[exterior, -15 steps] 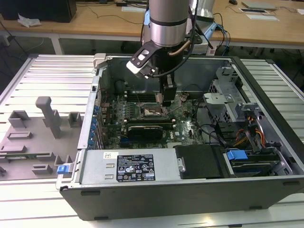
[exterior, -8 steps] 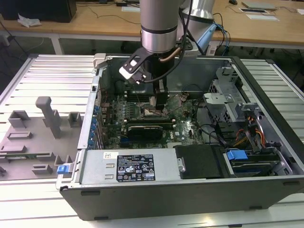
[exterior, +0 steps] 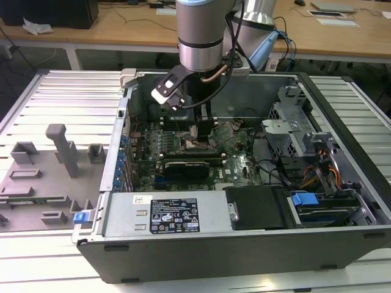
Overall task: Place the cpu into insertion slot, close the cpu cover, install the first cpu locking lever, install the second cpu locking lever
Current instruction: 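Place the cpu into insertion slot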
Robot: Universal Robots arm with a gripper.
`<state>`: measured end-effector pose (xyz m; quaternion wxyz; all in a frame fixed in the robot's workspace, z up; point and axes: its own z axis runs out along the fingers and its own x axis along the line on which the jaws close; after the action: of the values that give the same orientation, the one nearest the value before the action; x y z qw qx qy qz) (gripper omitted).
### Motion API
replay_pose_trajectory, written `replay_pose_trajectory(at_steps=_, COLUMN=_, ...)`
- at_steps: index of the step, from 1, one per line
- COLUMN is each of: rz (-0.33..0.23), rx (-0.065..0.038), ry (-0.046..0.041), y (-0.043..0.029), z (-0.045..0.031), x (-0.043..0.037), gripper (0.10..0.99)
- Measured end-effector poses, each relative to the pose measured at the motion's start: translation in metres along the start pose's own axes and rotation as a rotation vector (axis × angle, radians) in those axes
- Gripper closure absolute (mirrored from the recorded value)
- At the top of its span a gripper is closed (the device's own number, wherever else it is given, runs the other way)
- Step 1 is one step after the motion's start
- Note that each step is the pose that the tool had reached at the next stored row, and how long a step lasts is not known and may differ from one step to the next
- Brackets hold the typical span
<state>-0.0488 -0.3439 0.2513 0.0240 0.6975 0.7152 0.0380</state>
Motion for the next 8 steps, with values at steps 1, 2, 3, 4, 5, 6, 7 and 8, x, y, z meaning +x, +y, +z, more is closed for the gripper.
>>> replay_pose_trajectory(at_steps=1, rz=0.0, rx=0.0, ry=0.0002, y=-0.0006, z=0.0013, x=0.0017, gripper=0.545)
replay_pose_trajectory(at_steps=2, rz=0.0, rx=0.0, ry=0.0001, y=-0.0011, z=0.0023, x=0.0033, gripper=0.545)
replay_pose_trajectory(at_steps=3, rz=0.0, rx=0.0, ry=0.0001, y=-0.0014, z=0.0028, x=0.0042, gripper=0.545)
replay_pose_trajectory(at_steps=4, rz=0.0, rx=0.0, ry=0.0, y=-0.0019, z=0.0038, x=0.0054, gripper=0.545)
replay_pose_trajectory(at_steps=5, rz=0.0, rx=0.0, ry=0.0001, y=-0.0021, z=0.0047, x=0.006, gripper=0.545)
replay_pose_trajectory(at_steps=6, rz=0.0, rx=0.0, ry=0.0001, y=-0.0024, z=0.0064, x=0.0068, gripper=0.545)
replay_pose_trajectory(at_steps=7, rz=0.0, rx=0.0, ry=0.0, y=-0.0026, z=0.0079, x=0.0074, gripper=0.545)
replay_pose_trajectory(at_steps=8, rz=0.0, rx=0.0, ry=0.0001, y=-0.0027, z=0.0089, x=0.0078, gripper=0.545)
